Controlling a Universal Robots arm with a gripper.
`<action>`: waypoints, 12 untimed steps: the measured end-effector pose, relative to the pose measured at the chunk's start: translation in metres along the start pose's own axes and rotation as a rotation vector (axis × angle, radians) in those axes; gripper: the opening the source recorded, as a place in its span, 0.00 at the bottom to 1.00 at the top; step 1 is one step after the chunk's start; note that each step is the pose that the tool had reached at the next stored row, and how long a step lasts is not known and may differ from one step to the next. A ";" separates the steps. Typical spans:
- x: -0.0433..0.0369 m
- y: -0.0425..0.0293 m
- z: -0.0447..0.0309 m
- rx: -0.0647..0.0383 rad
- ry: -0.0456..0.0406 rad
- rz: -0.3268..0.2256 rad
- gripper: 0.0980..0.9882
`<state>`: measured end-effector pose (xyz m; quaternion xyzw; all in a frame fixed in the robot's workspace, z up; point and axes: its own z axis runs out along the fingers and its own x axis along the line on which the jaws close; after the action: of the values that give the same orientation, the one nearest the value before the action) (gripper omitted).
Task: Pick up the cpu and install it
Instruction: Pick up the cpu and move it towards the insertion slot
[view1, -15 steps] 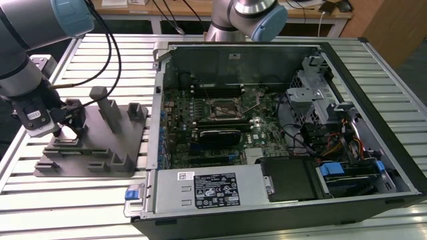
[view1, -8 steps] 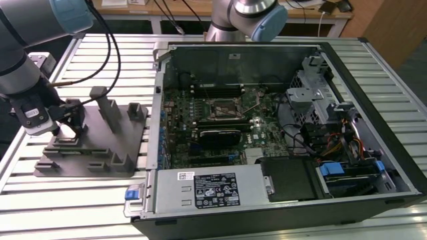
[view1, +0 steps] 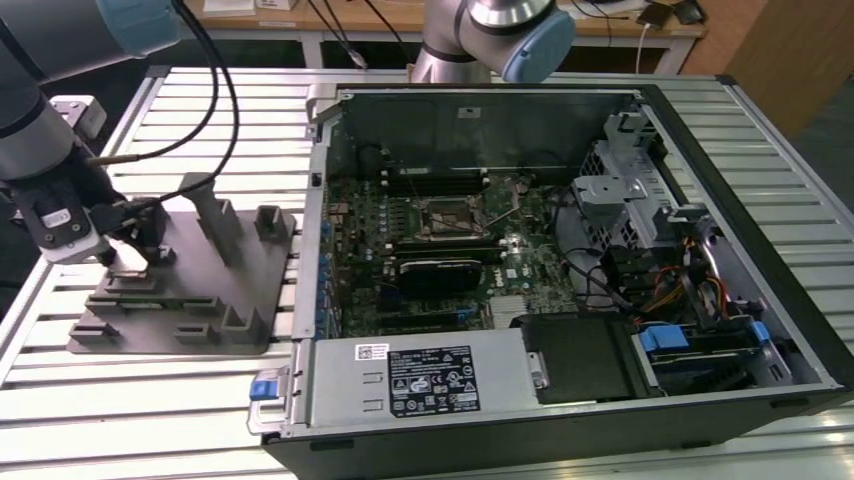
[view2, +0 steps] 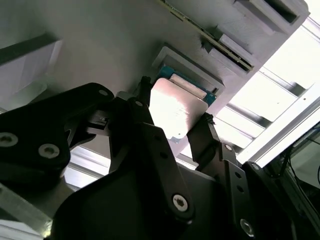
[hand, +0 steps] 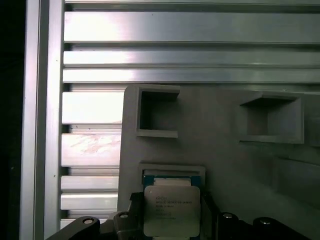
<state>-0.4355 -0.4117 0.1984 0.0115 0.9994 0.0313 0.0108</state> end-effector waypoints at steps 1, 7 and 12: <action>0.0000 0.0001 -0.0014 0.000 0.0000 0.000 0.50; -0.0002 0.0006 -0.0093 0.000 0.0001 0.000 0.50; -0.0003 0.0010 -0.0160 0.000 0.0000 0.000 0.50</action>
<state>-0.4355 -0.4117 0.2144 0.0115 0.9994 0.0313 0.0108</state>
